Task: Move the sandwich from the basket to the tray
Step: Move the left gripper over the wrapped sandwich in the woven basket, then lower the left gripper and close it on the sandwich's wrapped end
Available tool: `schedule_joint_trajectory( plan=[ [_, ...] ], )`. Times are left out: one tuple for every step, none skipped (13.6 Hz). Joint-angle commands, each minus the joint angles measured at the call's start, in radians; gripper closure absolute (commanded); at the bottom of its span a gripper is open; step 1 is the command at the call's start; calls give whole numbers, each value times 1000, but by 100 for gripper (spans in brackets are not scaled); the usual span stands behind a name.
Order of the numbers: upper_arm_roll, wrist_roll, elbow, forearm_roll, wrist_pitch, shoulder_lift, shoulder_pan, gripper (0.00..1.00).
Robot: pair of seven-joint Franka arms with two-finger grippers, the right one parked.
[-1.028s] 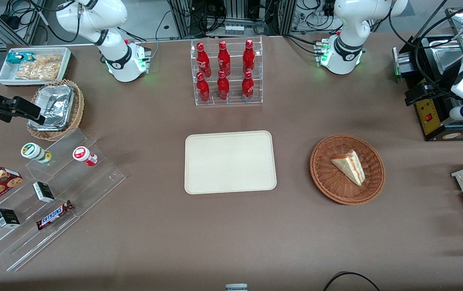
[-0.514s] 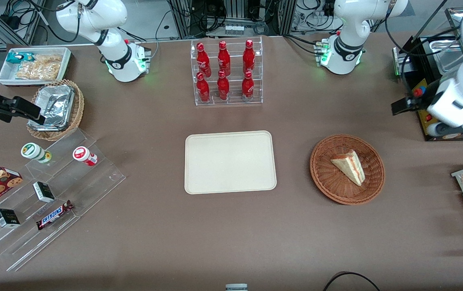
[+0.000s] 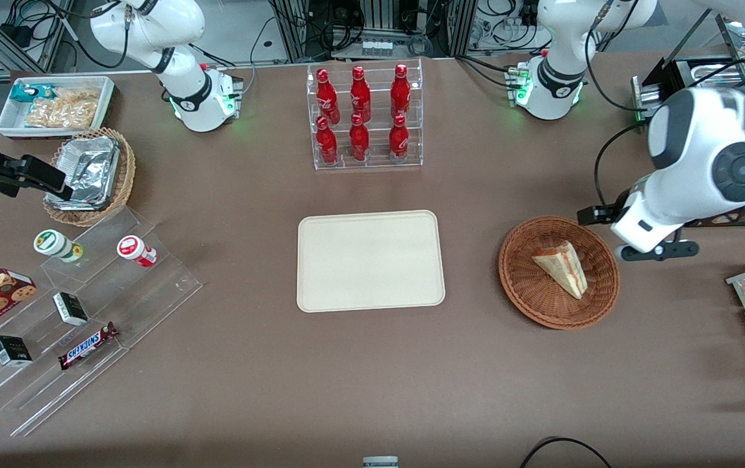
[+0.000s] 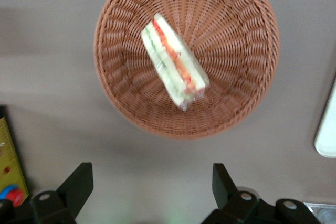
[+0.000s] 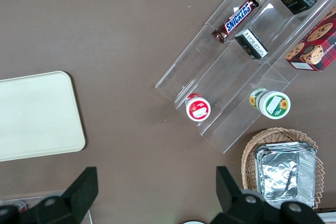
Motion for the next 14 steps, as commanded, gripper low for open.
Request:
schedule_joint_trajectory(
  plan=[
    [3,3,-97,-4,152,12,-17,0],
    [3,-1,-116,-4,192,20,-17,0],
    [3,-7,-136,-6,237,26,-17,0],
    [3,-41,-153,-7,283,32,-17,0],
    [3,-113,-165,-7,320,38,-19,0],
    [3,-172,-174,-6,344,38,-20,0],
    [3,-231,-176,-6,352,38,-20,0],
    [3,-310,-176,-7,354,38,-20,0],
    [1,-416,-174,-9,354,38,-20,0],
    [3,-519,-171,-9,355,43,-20,0],
    [1,-582,-171,-10,355,46,-20,0],
    [1,-646,-174,-13,363,49,-20,0],
    [1,-732,-176,-13,393,61,-20,0],
    [1,-788,-179,-13,422,70,-22,0]
  ],
)
